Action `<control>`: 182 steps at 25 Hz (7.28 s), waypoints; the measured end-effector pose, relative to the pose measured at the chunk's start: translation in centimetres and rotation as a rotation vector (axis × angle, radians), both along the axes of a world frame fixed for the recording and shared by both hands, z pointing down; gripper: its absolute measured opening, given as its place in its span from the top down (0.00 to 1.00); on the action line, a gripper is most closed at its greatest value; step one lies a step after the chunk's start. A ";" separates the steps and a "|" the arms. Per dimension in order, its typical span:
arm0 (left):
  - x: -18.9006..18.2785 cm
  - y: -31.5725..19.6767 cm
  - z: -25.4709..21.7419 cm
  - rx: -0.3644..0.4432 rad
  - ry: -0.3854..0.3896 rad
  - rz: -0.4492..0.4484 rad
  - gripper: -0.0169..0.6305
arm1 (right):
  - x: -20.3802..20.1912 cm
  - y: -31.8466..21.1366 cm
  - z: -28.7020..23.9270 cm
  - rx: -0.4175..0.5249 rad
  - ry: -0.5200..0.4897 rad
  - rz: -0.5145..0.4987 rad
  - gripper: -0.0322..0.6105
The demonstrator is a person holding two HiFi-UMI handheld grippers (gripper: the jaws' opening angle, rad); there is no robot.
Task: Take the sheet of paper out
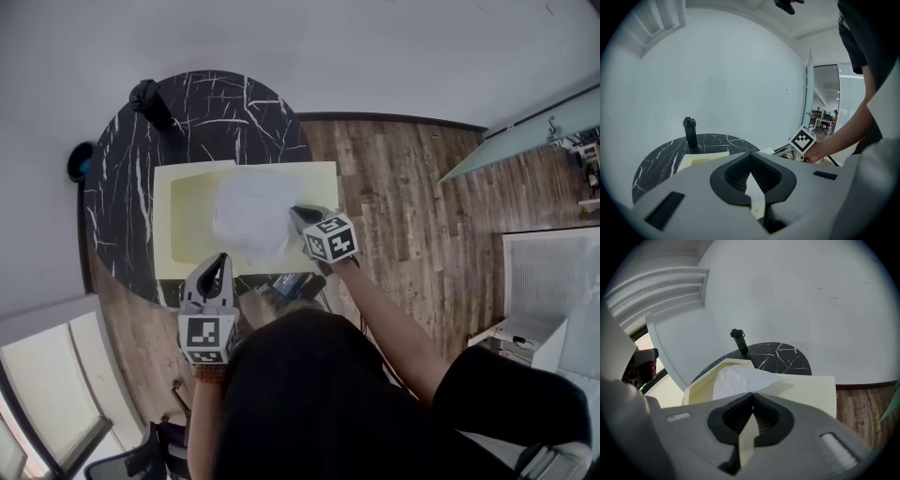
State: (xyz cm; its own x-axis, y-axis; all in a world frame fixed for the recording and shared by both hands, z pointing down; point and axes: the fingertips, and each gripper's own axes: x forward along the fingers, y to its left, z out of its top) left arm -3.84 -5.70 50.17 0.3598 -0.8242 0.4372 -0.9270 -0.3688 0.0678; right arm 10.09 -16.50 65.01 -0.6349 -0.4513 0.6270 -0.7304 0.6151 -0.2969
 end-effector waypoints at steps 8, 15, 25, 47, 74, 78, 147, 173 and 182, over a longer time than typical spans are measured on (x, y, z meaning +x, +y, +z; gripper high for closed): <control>-0.1 0.2 0.3 -0.003 0.009 -0.016 0.98 | -1.3 -0.4 -2.3 0.038 -0.025 -0.043 0.95; -0.7 0.4 0.3 0.007 0.009 -0.035 0.98 | -2.7 -0.2 -4.8 0.070 -0.068 -0.069 0.95; -1.2 -0.1 0.0 0.001 0.015 -0.059 0.98 | -4.9 -0.8 -7.5 0.113 -0.109 -0.106 0.95; -3.1 1.6 -6.0 0.138 0.092 -0.015 0.98 | -5.8 2.6 -15.1 0.229 -0.052 -0.094 0.95; -6.3 6.2 -16.1 0.423 0.143 -0.117 0.98 | -4.7 12.0 -36.2 0.917 -0.057 0.143 0.95; -5.7 6.6 -17.2 0.453 0.124 -0.068 0.98 | -4.6 13.4 -37.5 0.987 -0.030 0.161 0.95; -6.3 8.6 -19.6 0.557 0.059 -0.112 0.98 | -9.8 15.7 -33.5 0.882 -0.048 -0.017 0.95; -8.0 8.1 -18.2 0.523 0.055 -0.134 0.98 | -11.3 14.9 -33.0 0.909 -0.032 -0.054 0.95; -8.3 7.7 -17.8 0.509 0.060 -0.139 0.98 | -11.6 14.5 -32.7 0.898 -0.014 -0.070 0.95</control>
